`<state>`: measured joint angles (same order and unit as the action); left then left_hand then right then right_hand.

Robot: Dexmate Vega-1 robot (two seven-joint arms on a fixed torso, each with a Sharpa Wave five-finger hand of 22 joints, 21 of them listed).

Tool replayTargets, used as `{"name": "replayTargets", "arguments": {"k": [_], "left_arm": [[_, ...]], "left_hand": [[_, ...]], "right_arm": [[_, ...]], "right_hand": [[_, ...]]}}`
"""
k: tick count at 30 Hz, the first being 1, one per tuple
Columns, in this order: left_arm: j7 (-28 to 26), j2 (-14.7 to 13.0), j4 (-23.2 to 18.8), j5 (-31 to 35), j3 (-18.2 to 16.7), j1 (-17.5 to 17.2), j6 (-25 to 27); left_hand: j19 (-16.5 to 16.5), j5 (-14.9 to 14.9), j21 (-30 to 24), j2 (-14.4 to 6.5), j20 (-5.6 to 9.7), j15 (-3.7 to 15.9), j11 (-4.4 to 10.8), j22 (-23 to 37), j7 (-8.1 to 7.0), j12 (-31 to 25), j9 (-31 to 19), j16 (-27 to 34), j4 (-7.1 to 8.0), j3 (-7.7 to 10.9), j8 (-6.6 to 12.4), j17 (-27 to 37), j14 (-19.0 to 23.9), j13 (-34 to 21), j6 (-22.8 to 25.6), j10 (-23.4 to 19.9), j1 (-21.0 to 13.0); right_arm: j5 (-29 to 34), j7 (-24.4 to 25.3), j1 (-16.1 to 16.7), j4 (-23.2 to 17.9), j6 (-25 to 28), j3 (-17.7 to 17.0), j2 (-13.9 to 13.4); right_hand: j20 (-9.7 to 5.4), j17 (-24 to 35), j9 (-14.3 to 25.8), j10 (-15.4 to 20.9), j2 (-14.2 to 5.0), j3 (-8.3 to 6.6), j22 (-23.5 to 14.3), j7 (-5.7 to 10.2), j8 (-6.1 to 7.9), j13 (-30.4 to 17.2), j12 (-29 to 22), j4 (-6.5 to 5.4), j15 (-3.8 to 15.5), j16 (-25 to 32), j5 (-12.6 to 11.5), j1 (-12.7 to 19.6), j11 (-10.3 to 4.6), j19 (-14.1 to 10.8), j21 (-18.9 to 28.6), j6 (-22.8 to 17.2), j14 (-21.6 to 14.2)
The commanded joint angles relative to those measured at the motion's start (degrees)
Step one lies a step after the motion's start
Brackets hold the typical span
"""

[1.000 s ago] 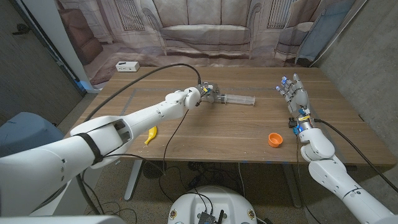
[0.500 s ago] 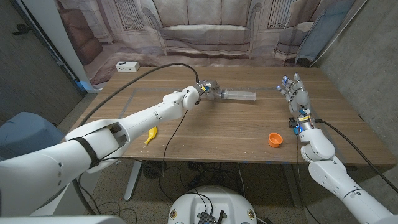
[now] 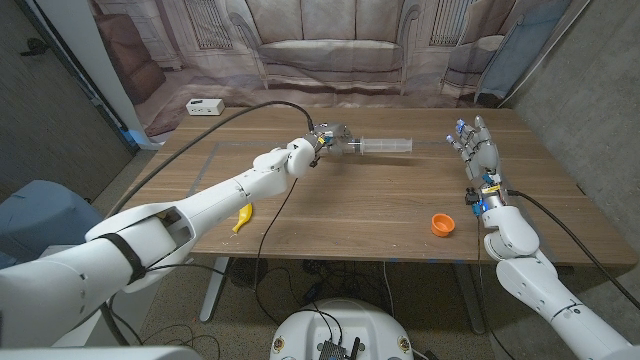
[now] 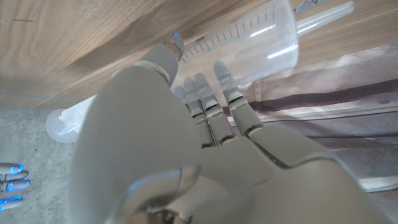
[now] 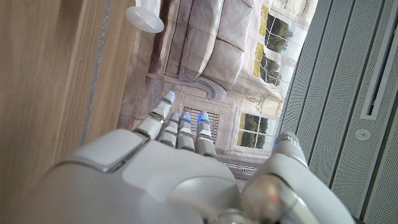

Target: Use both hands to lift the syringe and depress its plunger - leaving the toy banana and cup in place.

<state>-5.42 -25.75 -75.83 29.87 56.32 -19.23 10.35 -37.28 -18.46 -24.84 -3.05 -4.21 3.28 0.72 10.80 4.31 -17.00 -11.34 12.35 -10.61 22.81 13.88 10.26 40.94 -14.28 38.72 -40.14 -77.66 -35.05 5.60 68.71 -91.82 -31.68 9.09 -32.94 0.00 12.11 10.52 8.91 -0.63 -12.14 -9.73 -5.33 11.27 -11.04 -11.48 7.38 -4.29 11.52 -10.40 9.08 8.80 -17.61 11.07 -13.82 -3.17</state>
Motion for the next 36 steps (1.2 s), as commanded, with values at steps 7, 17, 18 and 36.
{"name": "replayTargets", "arguments": {"k": [7,17,18,36], "left_arm": [[-3.28,-3.82,-8.30,-2.90,-6.56,-6.19,-0.78],[-5.44,-5.48,-10.47,-5.98,-10.11,-8.88,-4.26],[-5.88,-5.54,-10.59,-6.35,-10.54,-9.17,-4.76],[-9.41,-5.86,-10.72,-12.12,-15.48,-12.96,-11.83]], "left_hand": [[-2.42,-0.50,-0.53,-3.18,2.61,1.17,0.29,0.15,0.20,-0.46,-0.28,-0.13,1.10,2.18,0.15,0.28,1.63,-0.25,1.40,-0.83,-2.44],[-2.44,-0.65,-0.69,-2.97,2.75,1.37,0.36,0.16,-0.01,-0.31,-0.28,-0.20,1.12,2.28,-0.05,0.26,2.02,-0.35,1.49,-0.81,-2.25],[-2.46,-0.66,-0.72,-2.95,2.78,1.43,0.39,0.16,0.00,-0.31,-0.28,-0.20,1.11,2.29,-0.07,0.26,2.06,-0.36,1.49,-0.83,-2.24],[-2.81,-1.03,-1.18,-2.59,3.74,1.84,1.22,0.17,-0.68,-0.26,-0.32,-0.31,1.03,2.59,-0.32,0.26,2.81,-0.60,1.98,-1.40,-2.06]], "right_arm": [[4.56,2.11,-0.26,-2.52,0.68,-0.50,-1.58],[7.70,3.38,-0.87,-4.31,1.17,-0.70,-2.32],[8.09,3.43,-1.00,-4.37,1.11,-0.67,-2.38],[17.25,7.69,-2.76,-6.27,0.94,-0.75,-2.26]], "right_hand": [[-0.62,0.17,0.26,0.94,-0.11,0.27,-0.16,0.14,-0.06,-0.25,-0.40,0.19,0.58,0.49,-0.29,0.85,-0.25,-0.62,0.28,-0.28,-0.25],[-0.75,0.12,0.25,0.93,0.02,0.36,-0.15,0.27,-0.15,-0.22,-0.36,0.22,0.73,0.42,-0.26,0.87,-0.35,-0.57,0.21,-0.10,-0.20],[-0.73,0.13,0.25,0.90,0.02,0.37,-0.15,0.36,-0.15,-0.22,-0.34,0.21,0.77,0.40,-0.26,0.85,-0.35,-0.50,0.18,-0.10,-0.14],[0.24,0.07,0.25,2.01,0.09,0.53,-0.17,1.63,0.23,-0.20,-0.68,0.15,0.85,0.63,-0.22,0.80,-0.82,0.47,-0.16,-1.18,-0.92]]}}
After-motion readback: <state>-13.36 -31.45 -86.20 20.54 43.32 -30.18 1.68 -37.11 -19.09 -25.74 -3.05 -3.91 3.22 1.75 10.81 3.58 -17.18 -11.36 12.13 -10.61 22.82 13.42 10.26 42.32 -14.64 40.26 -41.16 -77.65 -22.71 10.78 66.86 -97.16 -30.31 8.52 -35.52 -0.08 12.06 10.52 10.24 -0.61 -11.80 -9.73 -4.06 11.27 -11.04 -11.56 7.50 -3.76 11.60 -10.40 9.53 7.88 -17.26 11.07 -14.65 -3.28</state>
